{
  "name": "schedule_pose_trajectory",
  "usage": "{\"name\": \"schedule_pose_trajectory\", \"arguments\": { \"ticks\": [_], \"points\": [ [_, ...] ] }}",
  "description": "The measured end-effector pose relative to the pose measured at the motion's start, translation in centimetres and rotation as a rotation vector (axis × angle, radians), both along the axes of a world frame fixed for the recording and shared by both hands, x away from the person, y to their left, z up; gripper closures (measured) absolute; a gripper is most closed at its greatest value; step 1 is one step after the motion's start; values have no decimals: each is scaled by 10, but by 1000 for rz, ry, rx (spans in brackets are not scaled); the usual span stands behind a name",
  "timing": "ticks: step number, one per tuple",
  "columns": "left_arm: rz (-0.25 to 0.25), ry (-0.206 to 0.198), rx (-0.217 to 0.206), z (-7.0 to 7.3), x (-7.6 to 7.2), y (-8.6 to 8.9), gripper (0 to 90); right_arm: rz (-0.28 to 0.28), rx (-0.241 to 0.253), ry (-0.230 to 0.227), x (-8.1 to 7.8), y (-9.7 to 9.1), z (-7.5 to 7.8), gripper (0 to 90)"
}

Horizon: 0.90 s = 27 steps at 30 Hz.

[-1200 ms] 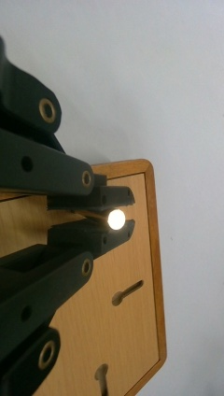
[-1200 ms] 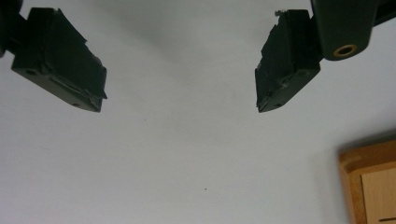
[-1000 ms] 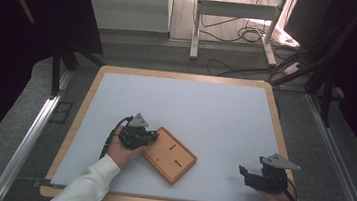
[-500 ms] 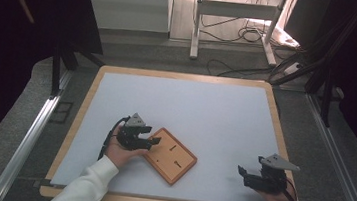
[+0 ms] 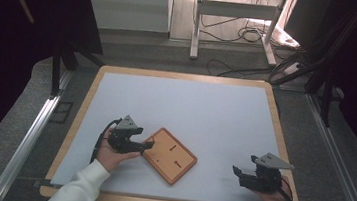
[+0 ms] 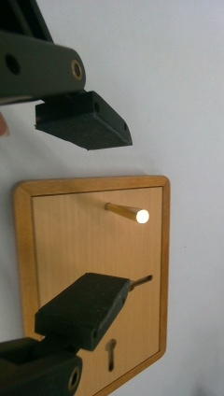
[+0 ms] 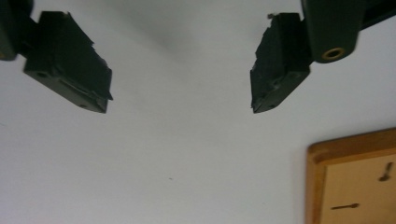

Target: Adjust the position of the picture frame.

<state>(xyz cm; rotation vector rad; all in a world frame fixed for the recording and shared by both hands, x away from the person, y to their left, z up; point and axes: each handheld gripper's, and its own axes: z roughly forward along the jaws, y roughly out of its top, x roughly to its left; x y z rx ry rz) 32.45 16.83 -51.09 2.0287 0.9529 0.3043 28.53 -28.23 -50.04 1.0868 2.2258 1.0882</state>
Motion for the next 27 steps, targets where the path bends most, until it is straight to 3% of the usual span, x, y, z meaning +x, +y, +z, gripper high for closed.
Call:
{"name": "schedule_pose_trajectory", "arguments": {
  "ticks": [4, 8, 9, 10, 11, 13, 16, 27],
  "points": [
    [-3, -4, 15, 1, -5, 2, 274, 45, 7, 17, 3, 9, 2, 318],
    [-7, -7, 22, 0, -13, 6, 275, 106, 10, 28, 12, 28, 5, 495],
    [-7, -7, 22, 0, -13, 6, 276, 106, 10, 28, 12, 28, 5, 495],
    [-6, -10, 29, -1, -15, 9, 276, 117, 6, 29, 16, 36, 6, 606],
    [-6, -10, 29, -1, -15, 9, 276, 117, 6, 29, 16, 36, 6, 606],
    [-4, -9, 31, -2, -16, 11, 276, 139, -2, 30, 24, 47, 8, 765],
    [5, -7, 31, -4, -18, 17, 275, 165, -20, 31, 30, 58, 9, 882],
    [10, 0, 33, -6, -21, 21, 282, 259, -102, 63, 47, 103, -3, 900]
  ]
}}
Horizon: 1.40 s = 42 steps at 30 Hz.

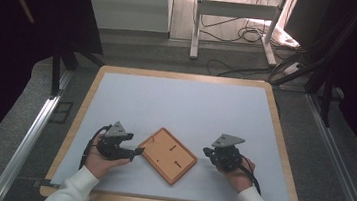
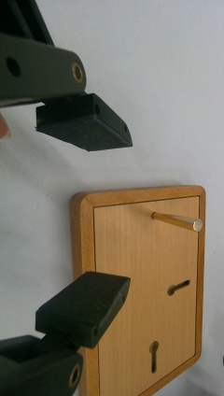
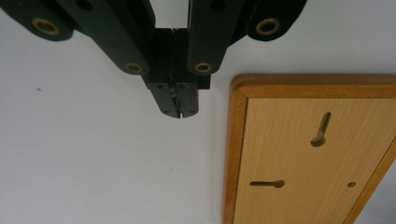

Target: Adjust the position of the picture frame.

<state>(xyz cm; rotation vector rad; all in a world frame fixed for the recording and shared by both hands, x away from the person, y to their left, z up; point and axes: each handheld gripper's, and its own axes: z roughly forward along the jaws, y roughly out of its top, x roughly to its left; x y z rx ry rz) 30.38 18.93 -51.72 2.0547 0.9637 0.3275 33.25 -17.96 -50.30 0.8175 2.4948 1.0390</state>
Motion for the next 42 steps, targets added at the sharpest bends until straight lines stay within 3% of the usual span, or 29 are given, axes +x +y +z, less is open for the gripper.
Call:
{"name": "schedule_pose_trajectory", "arguments": {
  "ticks": [5, 17, 32, 42],
  "points": [
    [-8, 3, 29, -1, -1, -1, 292, 16, -17, 11, 0, 8, -4, 900],
    [-7, 4, 21, -1, -2, -1, 294, 48, -54, 40, -6, 17, -15, 900],
    [1, 16, 18, -4, -6, 7, 294, 43, -46, 38, -16, 15, -12, 900],
    [-4, 17, 24, -5, -6, 5, 294, 30, -55, 43, -10, 17, -14, 900]
  ]
}}
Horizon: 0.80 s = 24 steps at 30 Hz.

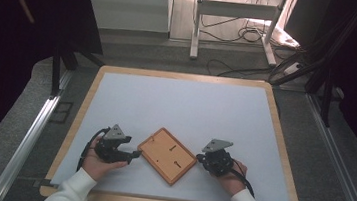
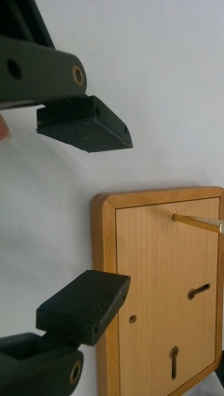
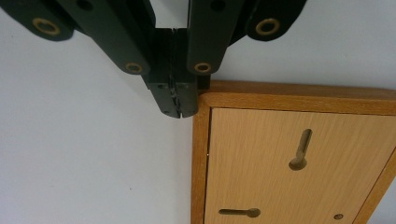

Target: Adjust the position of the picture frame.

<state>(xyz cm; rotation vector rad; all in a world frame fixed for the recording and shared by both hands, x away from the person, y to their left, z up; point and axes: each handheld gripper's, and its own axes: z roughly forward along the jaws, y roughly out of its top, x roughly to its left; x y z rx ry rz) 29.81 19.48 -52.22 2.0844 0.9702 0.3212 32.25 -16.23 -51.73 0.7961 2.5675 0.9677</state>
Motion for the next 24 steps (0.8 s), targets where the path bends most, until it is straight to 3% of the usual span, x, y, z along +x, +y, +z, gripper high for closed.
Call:
{"name": "schedule_pose_trajectory", "arguments": {
  "ticks": [13, 15, 17, 22, 24],
  "points": [
    [2, -2, -2, 0, 0, 1, 294, 43, 16, 33, -24, 5, 0, 900],
    [4, -1, 1, 0, 0, 1, 294, 107, 55, 88, -30, 9, -1, 900],
    [2, -2, 0, 0, 0, 1, 294, 104, 33, 33, -37, 17, 2, 900],
    [4, -6, -1, 1, 0, 2, 294, 103, 44, 17, -30, 19, 8, 900],
    [3, -4, 1, 0, 0, 1, 293, 46, 50, -15, -20, 12, 8, 900]
  ]
}}
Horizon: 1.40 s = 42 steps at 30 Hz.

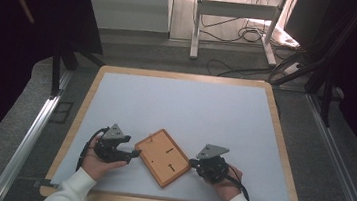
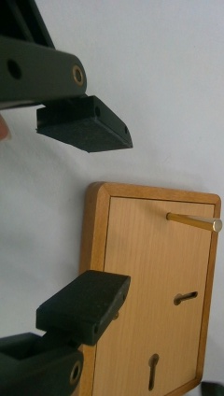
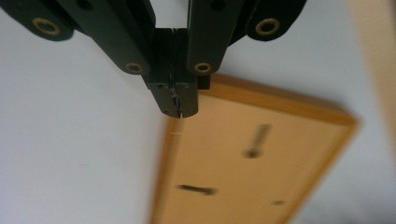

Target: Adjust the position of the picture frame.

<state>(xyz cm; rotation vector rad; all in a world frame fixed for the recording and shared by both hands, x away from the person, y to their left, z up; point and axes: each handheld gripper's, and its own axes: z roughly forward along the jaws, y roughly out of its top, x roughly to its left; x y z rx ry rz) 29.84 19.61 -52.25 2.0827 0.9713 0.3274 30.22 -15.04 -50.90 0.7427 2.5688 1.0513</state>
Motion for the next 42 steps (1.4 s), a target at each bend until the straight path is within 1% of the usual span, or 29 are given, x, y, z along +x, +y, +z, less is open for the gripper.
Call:
{"name": "schedule_pose_trajectory", "arguments": {
  "ticks": [1, 2, 4, 5, 6, 8, 9, 10, 11, 12, 14, 15, 16, 22, 26, 27, 28, 29, 32, 33, 34, 35, 36, 37, 39, 40, 42],
  "points": [
    [0, 1, 0, 0, 0, 0, 293, -12, 3, 3, 3, -2, -1, 900],
    [0, 1, 0, 0, 0, 0, 293, -12, 3, 3, 3, -2, -1, 900],
    [2, 0, 1, 0, 0, 0, 293, -23, -14, 15, 9, -3, -5, 900],
    [2, 0, 1, 0, 0, 0, 293, -23, -14, 15, 9, -3, -5, 900],
    [2, 2, 2, 0, 0, 0, 293, -11, -27, 29, 10, 0, -9, 900],
    [2, 2, 3, 0, 0, 0, 293, -15, -50, 12, 7, 3, -11, 900],
    [2, 2, 3, 0, 0, 0, 294, -15, -50, 12, 7, 3, -11, 900],
    [3, 1, 3, 0, 0, 0, 293, -6, -40, 39, 6, 3, -10, 900],
    [3, 1, 3, 0, 0, 0, 293, -6, -40, 39, 6, 3, -10, 900],
    [3, 2, 3, 0, 0, 1, 293, 2, -39, 38, 4, 3, -11, 900],
    [3, 1, 5, 0, 0, 1, 294, 19, -34, 51, -3, 7, -11, 900],
    [3, 1, 5, 0, 0, 1, 294, 19, -34, 51, -3, 7, -11, 900],
    [4, 0, 3, 0, 0, 1, 293, 29, -32, 50, -10, 11, -12, 900],
    [15, -1, -1, 0, 1, 4, 293, 67, -37, 52, -26, 23, -12, 900],
    [22, -3, 3, 0, 0, 7, 294, 86, -33, 56, -29, 26, -12, 900],
    [26, -3, 3, 0, -1, 10, 298, 89, -30, 60, -28, 25, -12, 900],
    [41, -5, -5, 0, -3, 16, 303, 92, -22, 65, -27, 24, -12, 900],
    [48, -6, -10, 0, -4, 20, 316, 87, -21, 60, -26, 23, -12, 900],
    [64, -5, -17, 0, -6, 29, 374, 60, 2, 47, -21, 15, -10, 900],
    [64, -5, -17, 0, -6, 29, 406, 60, 2, 47, -21, 15, -10, 900],
    [60, 4, -14, -1, -7, 32, 447, 34, 19, 36, -18, 6, -8, 857],
    [60, 4, -14, -1, -7, 32, 492, 24, 21, 32, -16, 1, -7, 825],
    [57, 9, -8, -1, -7, 33, 492, 24, 21, 32, -16, 1, -7, 825],
    [44, 17, -1, -1, -7, 33, 623, -6, 33, 27, -13, -9, -6, 722],
    [31, 24, 11, 0, -7, 31, 735, -56, 56, 30, -10, -21, -5, 577],
    [31, 24, 11, 0, -7, 31, 786, -83, 69, 27, -9, -26, -5, 541],
    [22, 43, 20, -2, -6, 29, 862, -118, 98, 33, -7, -36, -3, 470]
  ]
}}
